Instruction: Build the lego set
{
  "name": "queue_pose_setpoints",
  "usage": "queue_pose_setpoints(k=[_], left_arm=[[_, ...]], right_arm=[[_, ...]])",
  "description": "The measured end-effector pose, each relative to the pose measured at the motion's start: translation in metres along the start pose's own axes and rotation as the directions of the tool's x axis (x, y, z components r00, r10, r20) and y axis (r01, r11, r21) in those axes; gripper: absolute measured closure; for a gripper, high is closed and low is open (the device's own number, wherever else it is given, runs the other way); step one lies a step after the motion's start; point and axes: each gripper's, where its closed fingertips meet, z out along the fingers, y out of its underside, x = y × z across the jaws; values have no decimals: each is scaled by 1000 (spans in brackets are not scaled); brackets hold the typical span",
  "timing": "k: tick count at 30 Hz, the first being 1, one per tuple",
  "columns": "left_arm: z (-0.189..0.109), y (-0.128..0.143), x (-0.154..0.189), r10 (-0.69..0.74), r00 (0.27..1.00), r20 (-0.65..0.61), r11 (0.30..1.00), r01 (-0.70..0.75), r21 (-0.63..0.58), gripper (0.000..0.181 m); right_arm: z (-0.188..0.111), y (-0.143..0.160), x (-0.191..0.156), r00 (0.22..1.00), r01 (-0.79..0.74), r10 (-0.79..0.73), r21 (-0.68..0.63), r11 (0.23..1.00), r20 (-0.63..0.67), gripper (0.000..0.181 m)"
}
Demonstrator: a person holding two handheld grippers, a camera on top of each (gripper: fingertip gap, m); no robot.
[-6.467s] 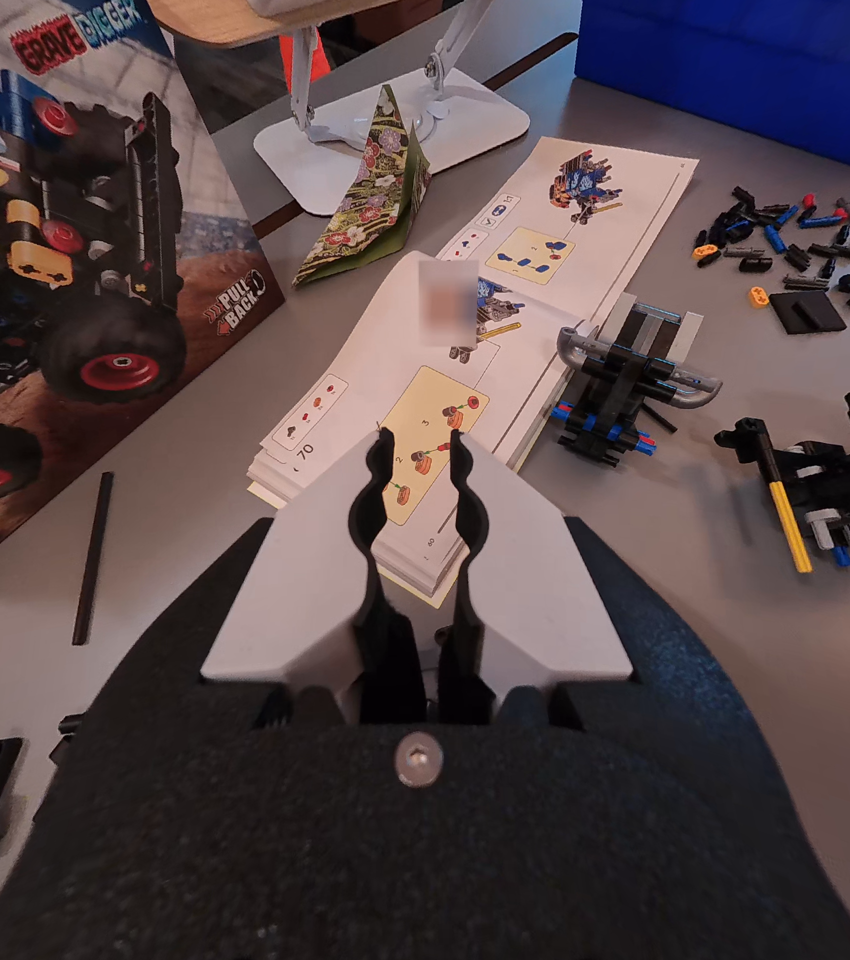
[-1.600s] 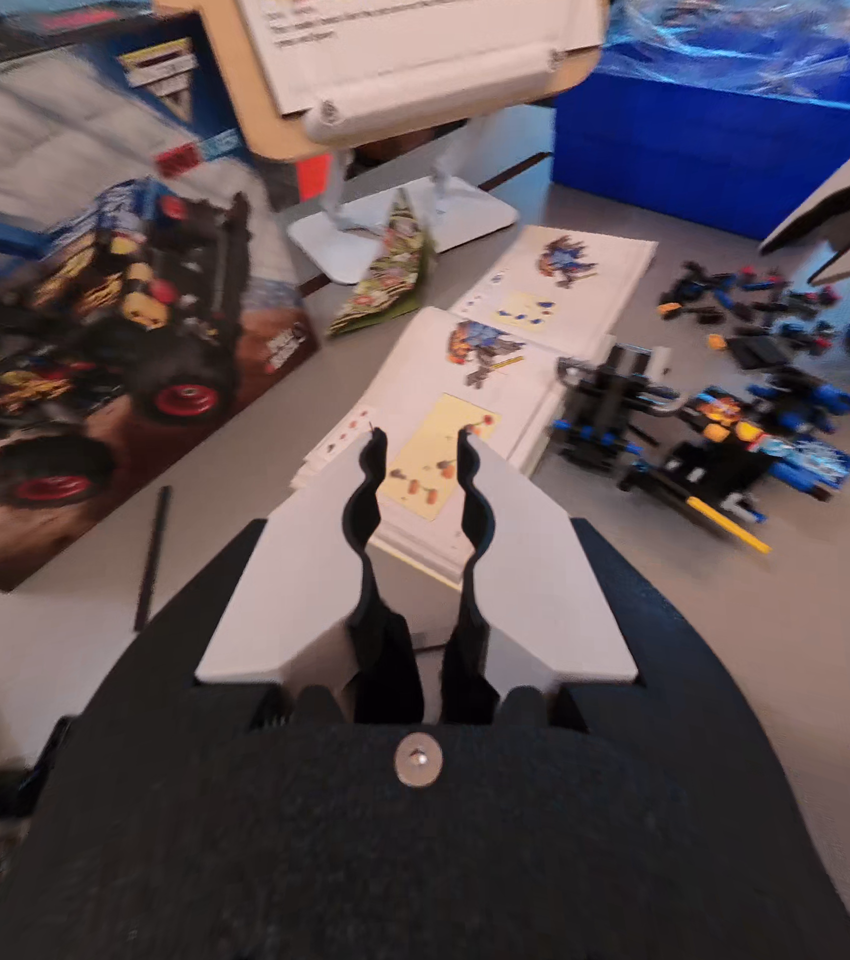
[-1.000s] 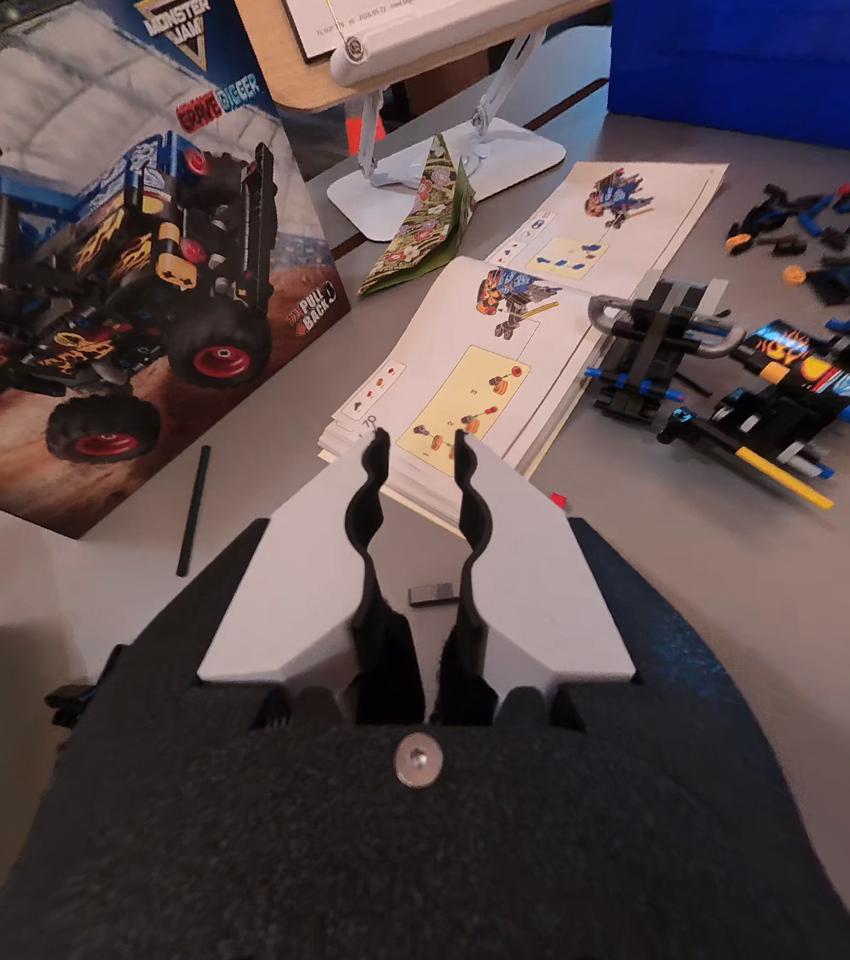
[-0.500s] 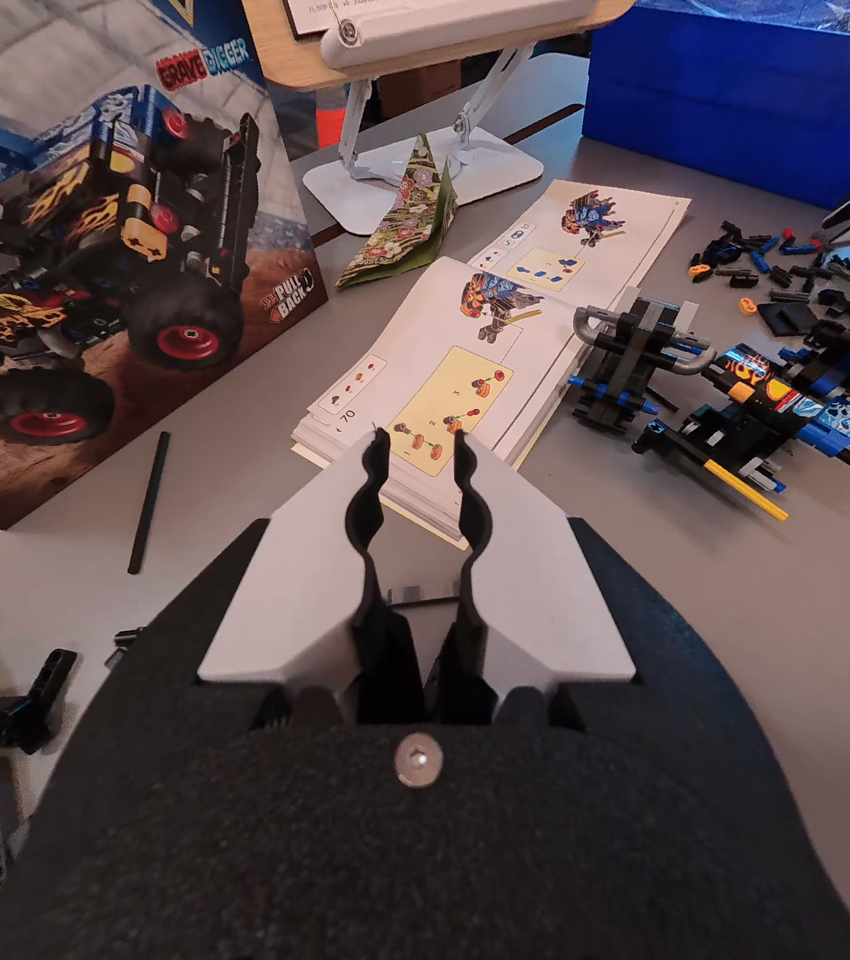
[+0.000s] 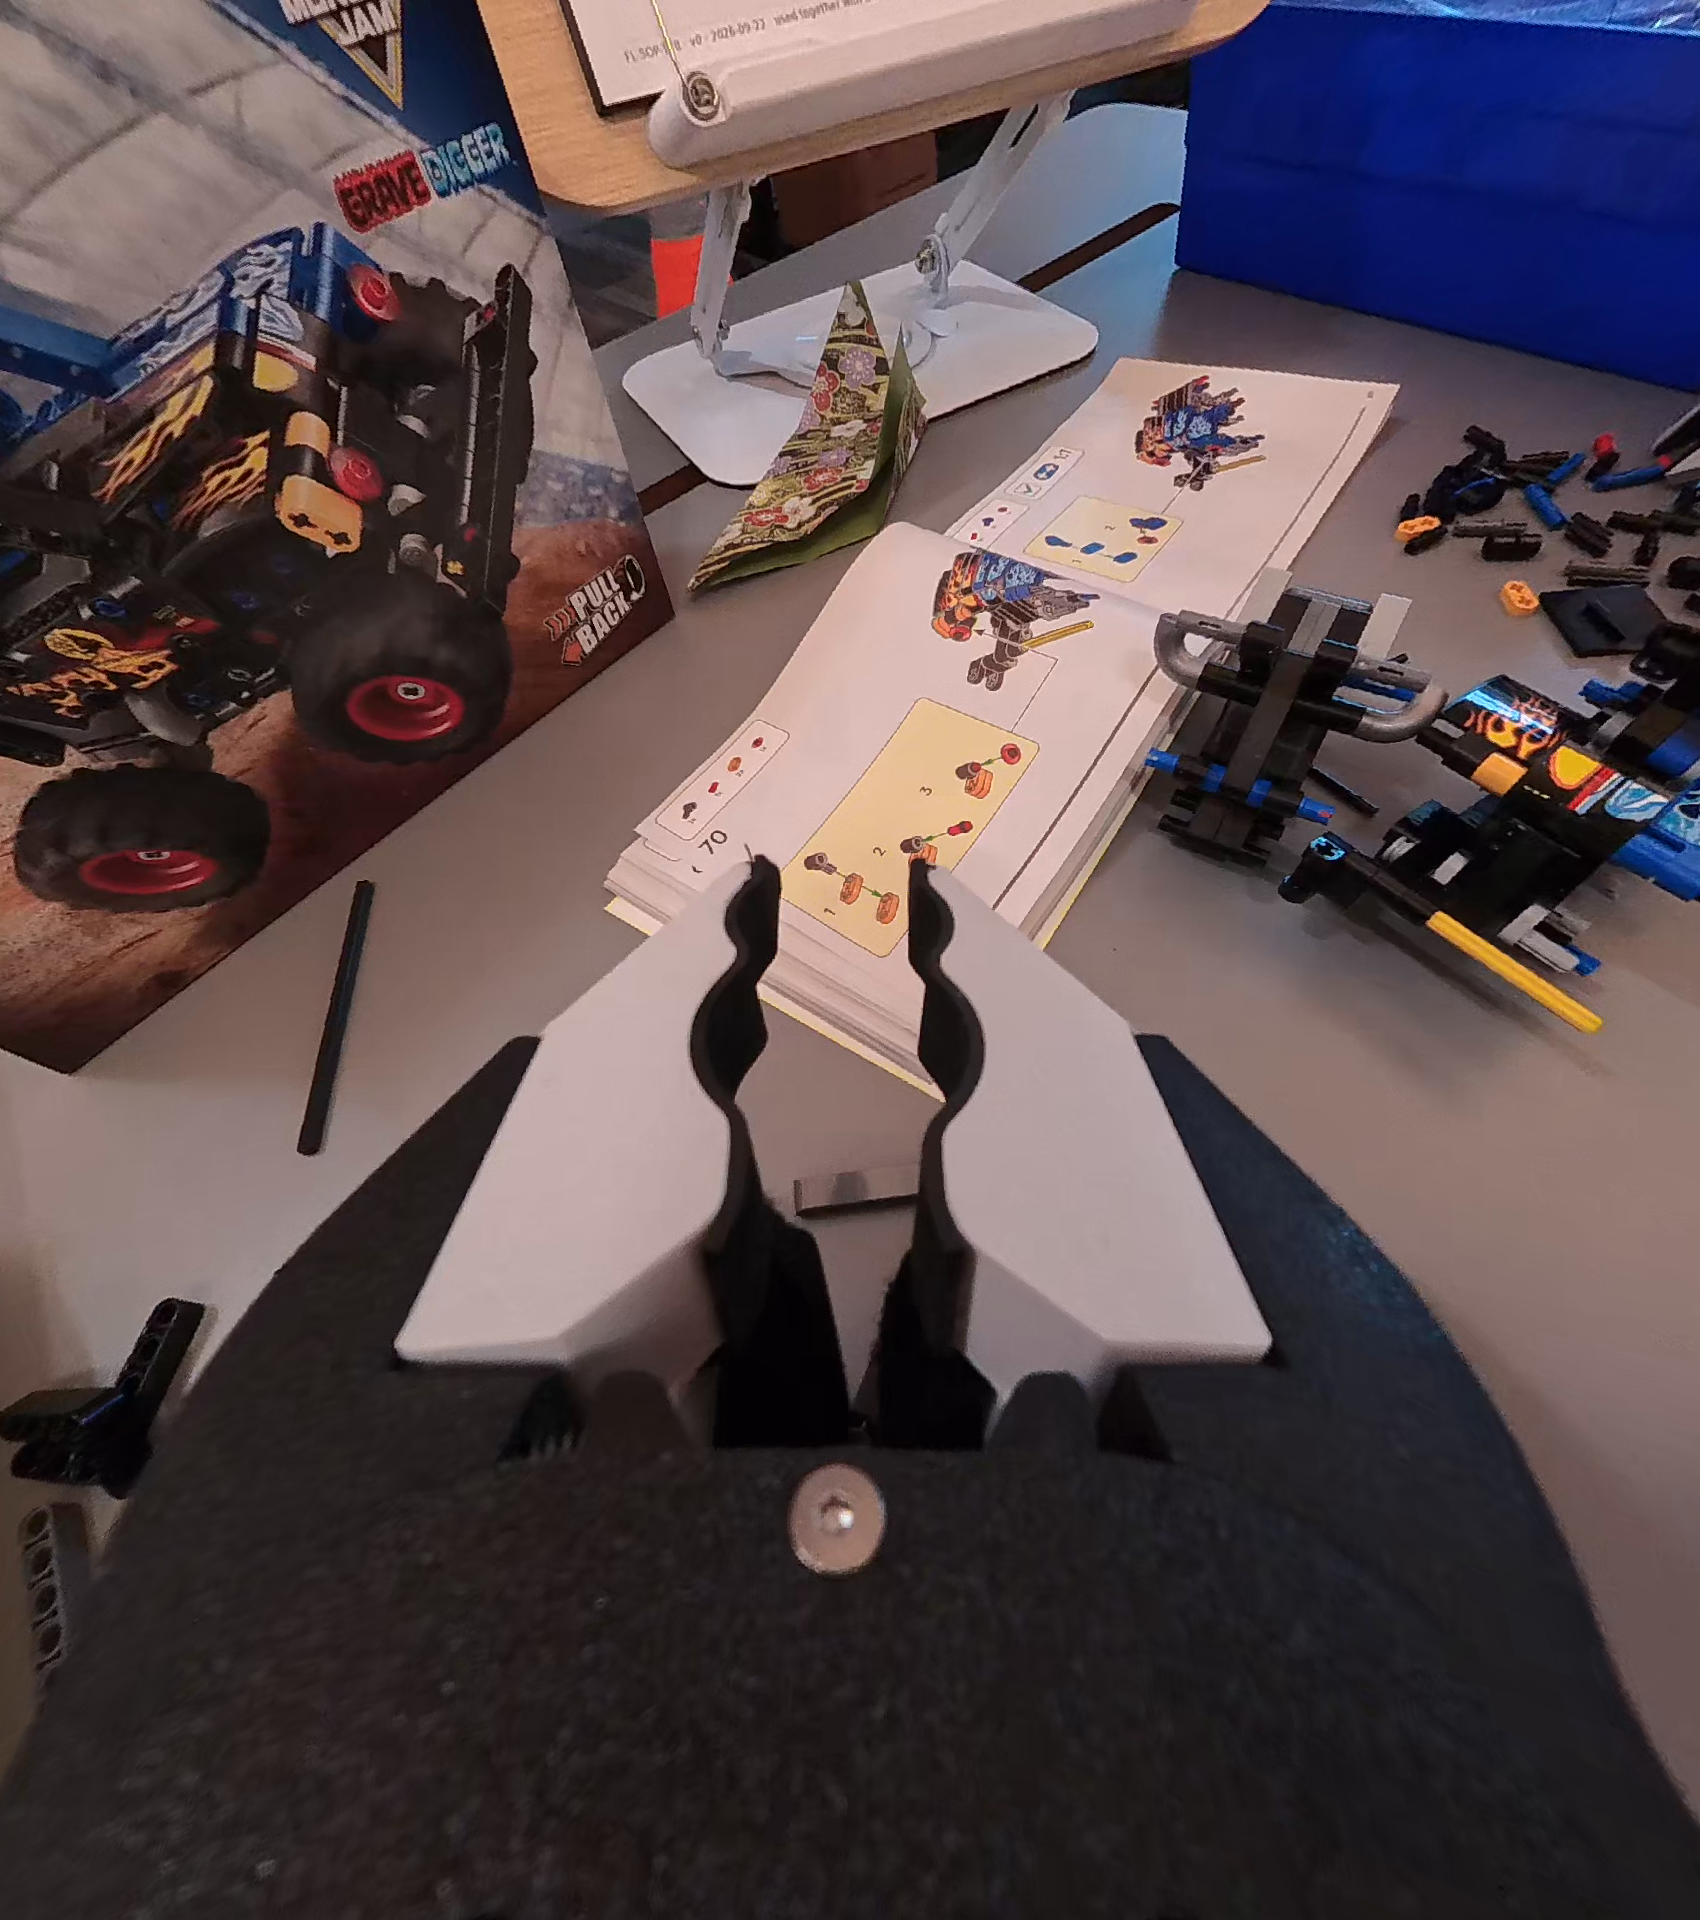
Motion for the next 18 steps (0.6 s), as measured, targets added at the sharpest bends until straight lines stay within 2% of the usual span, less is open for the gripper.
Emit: queue_pose_setpoints(k=[1,9,13,16,18], left_arm=[[0,0,-1,2,1000,2,1000,-2,-2,159],[0,1,-3,-8,1000,6,1000,8,-1,159],[1,2,-4,-13,1000,5,1000,13,-5,159],[1,2,-4,-22,1000,-1,1000,22,-4,159],[1,2,-3,-28,1000,-6,1000,28,-2,159]], right_arm=[[1,0,-1,1000,7,-7,-3,1000,-2,168],[1,-1,-1,997,68,-68,-2,998,-48,172],[-7,-8,2,994,79,-76,38,996,-83,172],[-22,-23,-2,992,76,-68,76,994,-110,172],[-35,-47,-31,994,98,-92,127,987,-53,172]])
